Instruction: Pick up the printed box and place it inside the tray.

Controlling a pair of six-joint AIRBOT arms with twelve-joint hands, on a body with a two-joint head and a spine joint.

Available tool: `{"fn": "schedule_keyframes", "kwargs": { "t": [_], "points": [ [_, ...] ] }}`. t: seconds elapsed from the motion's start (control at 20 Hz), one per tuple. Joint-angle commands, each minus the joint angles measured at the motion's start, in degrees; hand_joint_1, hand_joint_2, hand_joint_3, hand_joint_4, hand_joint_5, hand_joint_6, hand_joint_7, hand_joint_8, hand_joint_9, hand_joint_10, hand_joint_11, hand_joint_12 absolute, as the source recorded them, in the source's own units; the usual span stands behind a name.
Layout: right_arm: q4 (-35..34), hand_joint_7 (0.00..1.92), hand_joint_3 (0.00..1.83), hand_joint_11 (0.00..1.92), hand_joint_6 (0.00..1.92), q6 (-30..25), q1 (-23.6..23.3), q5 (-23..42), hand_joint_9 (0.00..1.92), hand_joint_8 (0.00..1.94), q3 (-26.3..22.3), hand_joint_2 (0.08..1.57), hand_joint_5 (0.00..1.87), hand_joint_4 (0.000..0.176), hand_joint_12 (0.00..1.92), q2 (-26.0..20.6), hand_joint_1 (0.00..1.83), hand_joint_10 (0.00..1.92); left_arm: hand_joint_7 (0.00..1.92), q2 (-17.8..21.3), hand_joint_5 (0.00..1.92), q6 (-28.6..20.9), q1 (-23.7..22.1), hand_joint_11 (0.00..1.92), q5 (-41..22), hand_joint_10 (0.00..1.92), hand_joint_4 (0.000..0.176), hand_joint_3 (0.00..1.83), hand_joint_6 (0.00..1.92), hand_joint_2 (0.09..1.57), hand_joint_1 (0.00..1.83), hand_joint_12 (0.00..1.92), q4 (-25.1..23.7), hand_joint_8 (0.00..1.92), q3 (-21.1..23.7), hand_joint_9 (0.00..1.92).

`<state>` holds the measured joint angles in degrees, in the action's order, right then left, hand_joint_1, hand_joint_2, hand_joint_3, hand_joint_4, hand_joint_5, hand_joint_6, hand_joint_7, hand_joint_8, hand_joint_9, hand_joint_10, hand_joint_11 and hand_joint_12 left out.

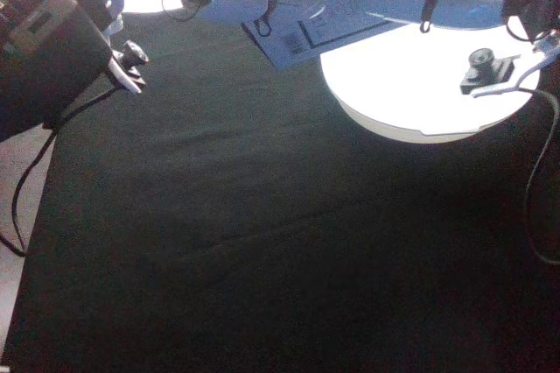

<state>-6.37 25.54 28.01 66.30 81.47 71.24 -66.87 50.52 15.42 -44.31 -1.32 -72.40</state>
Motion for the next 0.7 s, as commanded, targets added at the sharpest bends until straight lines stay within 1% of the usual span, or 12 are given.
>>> {"fn": "schedule_keyframes", "kwargs": {
  "t": [0.0,0.05,0.1,0.2,0.25,0.35,0.4,0.45,0.5,0.55,0.6,0.65],
  "points": [
    [-0.09,1.47,0.0,1.21,0.71,0.67,-0.9,6.16,1.43,0.52,0.19,1.04,1.13,0.0,1.51,-0.09,1.2,1.01,1.11,0.13,1.02,-1.05,-0.45,1.07,-8.13,1.06,0.0,0.0,0.65,1.08,1.28,1.57,0.81,1.04,0.11,1.19],
    [-0.03,1.42,0.0,1.23,0.75,0.67,-0.95,6.16,1.39,0.62,0.2,1.05,1.11,0.0,1.59,-0.01,1.19,1.16,1.12,0.11,1.0,-1.05,-0.4,1.06,-8.22,0.98,0.0,0.0,0.68,1.08,1.28,1.53,0.85,0.99,0.12,1.19],
    [0.02,1.38,0.0,1.21,0.81,0.67,-0.97,6.16,1.36,0.64,0.23,1.06,1.08,0.0,1.6,0.04,1.18,1.17,1.1,0.05,0.99,-1.05,-0.34,1.06,-8.23,0.98,0.0,0.0,0.69,1.09,1.28,1.53,0.89,1.04,0.12,1.2],
    [0.02,1.36,0.0,1.19,0.82,0.67,-0.97,6.16,1.34,0.64,0.19,1.07,1.08,0.0,1.55,0.04,1.18,1.13,1.09,-0.03,1.0,-1.05,-0.3,1.06,-8.35,1.0,0.0,0.0,0.67,1.09,1.28,1.54,0.92,1.07,0.12,1.2],
    [0.01,1.31,0.0,1.15,0.84,0.67,-0.98,6.18,1.3,0.6,0.19,1.07,1.06,0.0,1.54,0.09,1.18,1.08,1.08,-0.04,0.97,-1.05,-0.25,1.08,-8.39,1.02,0.0,0.0,0.72,1.1,1.28,1.55,0.98,1.08,0.12,1.21],
    [0.01,1.34,0.0,1.18,0.85,0.67,-1.03,6.23,1.32,0.55,0.15,1.07,1.06,0.0,1.51,0.09,1.18,1.07,1.14,-0.1,1.01,-1.05,-0.13,1.01,-8.53,0.87,0.0,0.0,0.7,1.07,1.28,1.44,1.02,0.94,0.16,1.17],
    [0.01,1.36,0.0,1.17,0.86,0.67,-1.06,6.26,1.32,0.57,0.07,1.08,1.05,0.0,1.53,0.08,1.18,1.1,1.16,-0.1,1.04,-1.05,-0.04,0.98,-8.8,0.65,0.0,0.0,0.74,1.06,1.27,1.32,1.06,0.84,0.2,1.17],
    [0.0,1.35,0.0,1.17,0.87,0.67,-1.09,6.29,1.31,0.6,0.03,1.08,1.04,0.0,1.54,0.08,1.18,1.13,1.1,-0.1,1.0,-1.05,0.0,0.97,-8.96,0.95,0.0,0.01,0.77,1.06,1.37,1.21,1.17,0.78,0.21,1.1],
    [0.01,1.35,0.0,1.17,0.87,0.67,-1.1,6.33,1.31,0.6,-0.05,1.08,1.04,0.0,1.54,0.08,1.18,1.13,1.1,-0.08,1.0,-1.05,0.06,0.97,-9.0,0.95,0.0,0.01,0.77,1.06,1.37,1.21,1.24,0.78,0.19,1.1],
    [0.25,1.33,0.0,1.21,0.88,0.67,-1.1,6.33,1.33,0.6,-0.09,1.08,1.04,0.0,1.5,0.08,1.18,1.09,1.0,-0.02,0.9,-1.05,0.27,0.83,-8.97,0.29,0.0,0.0,1.07,1.14,1.16,0.96,1.22,0.34,0.13,1.03],
    [0.48,1.34,0.0,1.21,0.87,0.67,-1.1,6.33,1.34,0.59,-0.09,1.08,1.05,0.0,1.49,0.07,1.18,1.06,0.89,0.09,0.74,-1.05,0.52,0.66,-9.07,0.11,0.0,0.0,0.5,1.17,0.93,0.88,1.21,0.12,0.07,0.91],
    [0.95,1.34,0.0,1.21,0.87,0.67,-1.1,6.32,1.34,0.59,-0.09,1.08,1.05,0.0,1.49,-0.08,1.18,1.06,0.89,0.28,0.74,-1.05,0.7,0.66,-9.2,0.11,0.0,0.0,0.5,1.17,0.93,0.88,1.19,0.12,0.01,0.91]
  ]
}}
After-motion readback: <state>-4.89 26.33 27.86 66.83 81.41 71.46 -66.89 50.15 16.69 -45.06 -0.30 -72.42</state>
